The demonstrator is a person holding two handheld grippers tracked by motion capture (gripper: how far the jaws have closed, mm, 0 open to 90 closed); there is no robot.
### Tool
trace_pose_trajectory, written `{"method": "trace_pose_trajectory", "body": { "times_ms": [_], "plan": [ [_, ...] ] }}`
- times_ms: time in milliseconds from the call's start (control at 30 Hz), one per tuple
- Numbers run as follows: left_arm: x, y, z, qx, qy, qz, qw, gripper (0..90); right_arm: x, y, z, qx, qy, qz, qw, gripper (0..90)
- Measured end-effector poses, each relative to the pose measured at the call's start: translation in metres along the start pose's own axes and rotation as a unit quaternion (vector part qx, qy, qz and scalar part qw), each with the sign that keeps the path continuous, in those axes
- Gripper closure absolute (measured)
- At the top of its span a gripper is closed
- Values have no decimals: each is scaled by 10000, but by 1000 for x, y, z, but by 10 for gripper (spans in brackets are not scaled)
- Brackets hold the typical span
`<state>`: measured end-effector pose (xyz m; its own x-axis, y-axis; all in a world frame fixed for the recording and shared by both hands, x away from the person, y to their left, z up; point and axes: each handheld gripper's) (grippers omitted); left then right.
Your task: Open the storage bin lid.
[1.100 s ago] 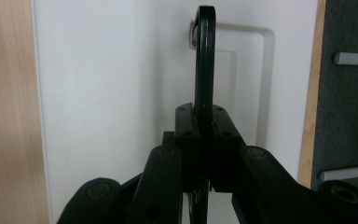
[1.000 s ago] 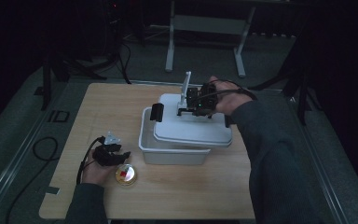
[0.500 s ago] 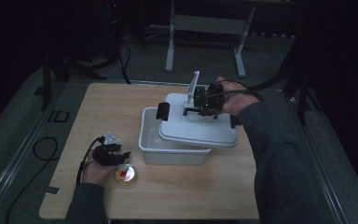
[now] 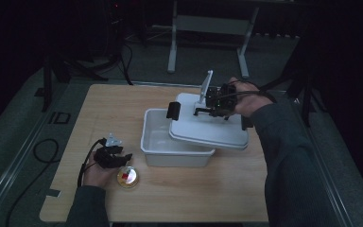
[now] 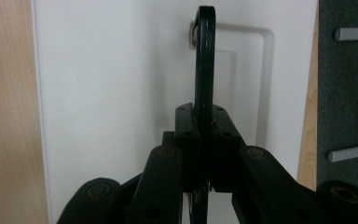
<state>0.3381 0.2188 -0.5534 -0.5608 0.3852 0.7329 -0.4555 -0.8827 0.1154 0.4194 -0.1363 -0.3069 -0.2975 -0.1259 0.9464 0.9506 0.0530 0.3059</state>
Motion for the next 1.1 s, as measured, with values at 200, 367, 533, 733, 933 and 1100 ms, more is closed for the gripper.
{"method": "trace_pose_trajectory", "body": {
  "times_ms": [200,367,533,733,933,1100],
  "plan": [
    [0,0,0,-2,-1,-1,10000,468,1,0,-6,-53,44,-20,10000,843],
    [0,0,0,-1,-1,0,10000,468,1,1,-11,-120,64,-17,9999,843],
    [0,0,0,-2,-3,0,10000,468,1,1,-16,-188,82,-21,9998,843],
    [0,0,0,1,-6,-6,10000,468,1,2,-22,-252,79,-30,9996,843],
    [0,0,0,-12,-8,3,10000,468,2,2,-30,-338,114,-26,9994,843],
    [0,0,0,-3,-8,-1,10000,468,2,3,-37,-398,108,-25,9991,843]
  ]
}}
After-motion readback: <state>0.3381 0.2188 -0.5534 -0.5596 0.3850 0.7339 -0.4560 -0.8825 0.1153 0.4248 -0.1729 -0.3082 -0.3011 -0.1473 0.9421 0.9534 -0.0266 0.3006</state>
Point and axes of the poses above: each handheld gripper's, and its own axes: x roughly backward along the jaws, z roughly out of its top, y roughly to its right, and after that the axes turned 7 degrees about x, right-handed
